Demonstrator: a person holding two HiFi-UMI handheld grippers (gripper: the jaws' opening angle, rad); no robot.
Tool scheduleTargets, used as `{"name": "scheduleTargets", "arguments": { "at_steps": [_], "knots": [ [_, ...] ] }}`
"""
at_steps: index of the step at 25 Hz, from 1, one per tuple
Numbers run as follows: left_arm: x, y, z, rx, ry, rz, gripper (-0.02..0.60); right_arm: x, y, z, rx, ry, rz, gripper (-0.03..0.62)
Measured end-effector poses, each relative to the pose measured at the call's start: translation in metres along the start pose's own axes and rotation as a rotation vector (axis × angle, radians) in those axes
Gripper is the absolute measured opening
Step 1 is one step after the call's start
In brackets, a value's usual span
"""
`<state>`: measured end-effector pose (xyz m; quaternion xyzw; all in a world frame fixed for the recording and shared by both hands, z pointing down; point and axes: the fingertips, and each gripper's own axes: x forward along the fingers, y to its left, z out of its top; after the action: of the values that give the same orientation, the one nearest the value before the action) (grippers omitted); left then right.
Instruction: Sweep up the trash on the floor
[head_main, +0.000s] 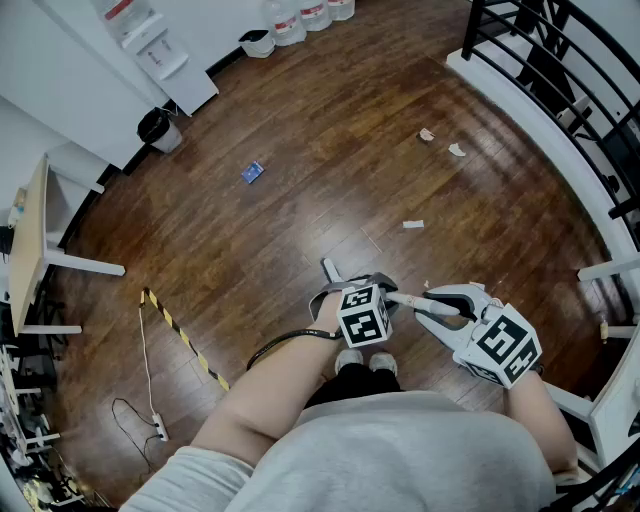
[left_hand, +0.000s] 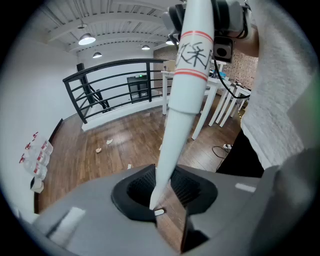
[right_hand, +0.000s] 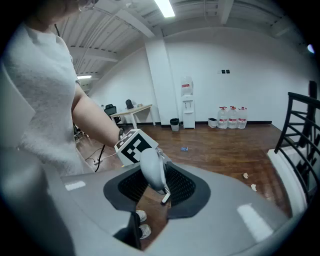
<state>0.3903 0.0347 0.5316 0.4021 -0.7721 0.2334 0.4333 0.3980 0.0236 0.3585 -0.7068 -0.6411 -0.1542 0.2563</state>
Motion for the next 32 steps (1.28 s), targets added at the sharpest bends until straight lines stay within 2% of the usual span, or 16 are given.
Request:
{"name": "scheduleTargets", "arguments": {
  "at_steps": [8,15,27,32],
  "knots": [
    [-0.015,0.021,-0.014,-0.003,0.005,0.040,0.084,0.018,-0.009,0.021,-0.012,-0.035,0.037,0.104],
    [-0.045,0.079,-0.048,-0.004,-0.017,0.090,0.084,0.066,-0.026,0.067,-0.039,-0.042,0.037,0.106],
    [-0.131,0.230,-0.184,0.011,-0.055,0.045,0.084,0.247,-0.066,0.206,0.010,-0.015,-0.011,0.109],
    [-0.155,0.270,-0.242,-0.019,-0.041,0.037,0.084,0.313,-0.071,0.239,0.019,-0.006,0.020,0.110]
  ]
}}
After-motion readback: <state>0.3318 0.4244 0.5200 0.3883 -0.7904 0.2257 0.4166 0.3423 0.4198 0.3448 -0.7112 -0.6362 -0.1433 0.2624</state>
